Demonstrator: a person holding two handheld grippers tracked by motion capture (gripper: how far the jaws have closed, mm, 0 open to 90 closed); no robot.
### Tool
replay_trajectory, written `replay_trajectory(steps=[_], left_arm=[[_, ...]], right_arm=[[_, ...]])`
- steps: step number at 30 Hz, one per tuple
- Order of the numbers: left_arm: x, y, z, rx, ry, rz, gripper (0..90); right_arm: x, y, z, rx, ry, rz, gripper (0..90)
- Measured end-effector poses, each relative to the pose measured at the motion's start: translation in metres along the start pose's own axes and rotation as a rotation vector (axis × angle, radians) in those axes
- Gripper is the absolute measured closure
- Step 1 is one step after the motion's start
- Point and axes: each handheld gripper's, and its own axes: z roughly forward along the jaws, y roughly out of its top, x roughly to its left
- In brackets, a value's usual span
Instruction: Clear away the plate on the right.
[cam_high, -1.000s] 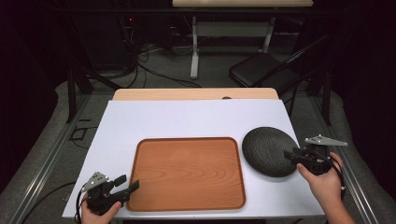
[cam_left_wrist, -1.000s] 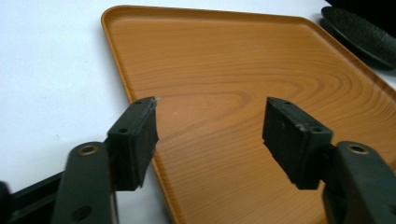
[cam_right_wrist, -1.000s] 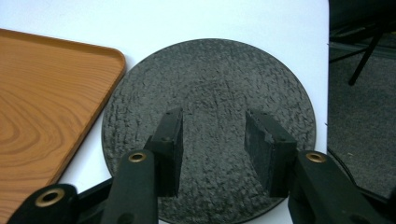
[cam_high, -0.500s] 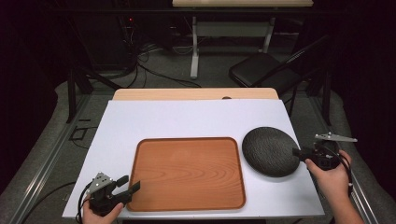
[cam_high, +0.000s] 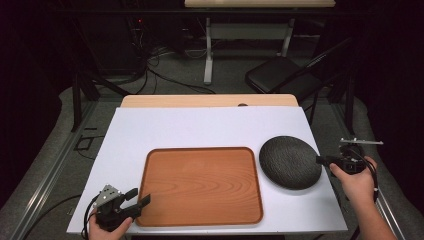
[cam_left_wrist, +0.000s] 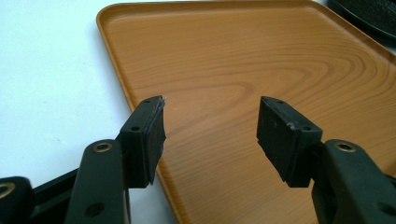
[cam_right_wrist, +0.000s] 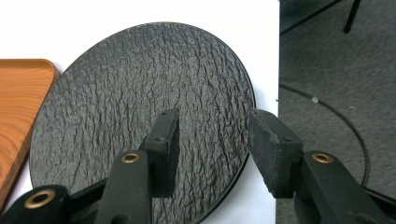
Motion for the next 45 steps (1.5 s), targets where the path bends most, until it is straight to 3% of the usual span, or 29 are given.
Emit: replay_trajectory(steps=[2,19,26,45], left_arm=[[0.0,0.0,0.0,0.001,0.0,0.001,41.6],[0.0,0.0,0.001,0.006,-0.003,-0.001,41.6],[0.001,0.0,0.002,0.008,-0.006,-0.004,41.6],[0.001,0.0,0.002,0.011,-0.004,-0.011,41.6]], right_arm=[[-0.004,0.003,0.005,0.023,0.019,0.038,53.6],[-0.022,-0.008,0.029,0.074,0.026,0.137,50.4],[-0.03,-0.016,0.039,0.088,0.075,0.209,47.2],[-0.026,-0.018,0.05,0.11,0.114,0.233,46.9]])
